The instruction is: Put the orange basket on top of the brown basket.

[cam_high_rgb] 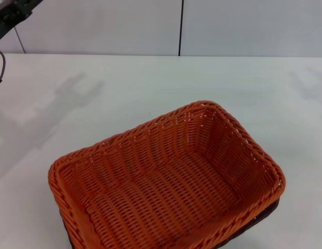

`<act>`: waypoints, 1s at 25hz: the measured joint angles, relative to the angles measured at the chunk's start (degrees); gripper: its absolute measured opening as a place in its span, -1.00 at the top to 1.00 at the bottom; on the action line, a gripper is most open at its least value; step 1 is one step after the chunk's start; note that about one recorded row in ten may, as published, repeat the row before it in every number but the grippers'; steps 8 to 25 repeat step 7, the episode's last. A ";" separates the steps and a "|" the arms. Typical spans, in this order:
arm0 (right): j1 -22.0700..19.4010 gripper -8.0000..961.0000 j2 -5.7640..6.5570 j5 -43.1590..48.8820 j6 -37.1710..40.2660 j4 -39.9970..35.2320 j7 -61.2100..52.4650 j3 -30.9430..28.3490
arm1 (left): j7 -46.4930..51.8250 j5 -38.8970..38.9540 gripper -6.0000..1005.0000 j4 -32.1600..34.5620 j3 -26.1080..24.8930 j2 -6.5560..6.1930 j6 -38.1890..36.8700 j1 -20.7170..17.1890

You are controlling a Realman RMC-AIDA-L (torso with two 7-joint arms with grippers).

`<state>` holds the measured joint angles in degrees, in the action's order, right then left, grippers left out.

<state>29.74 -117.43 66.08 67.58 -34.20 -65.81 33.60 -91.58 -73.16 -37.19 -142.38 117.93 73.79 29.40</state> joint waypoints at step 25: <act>-0.57 -0.29 -0.34 -20.00 0.33 10.48 17.40 -0.03 | -10.83 6.69 -0.70 5.80 0.00 0.12 3.81 -2.12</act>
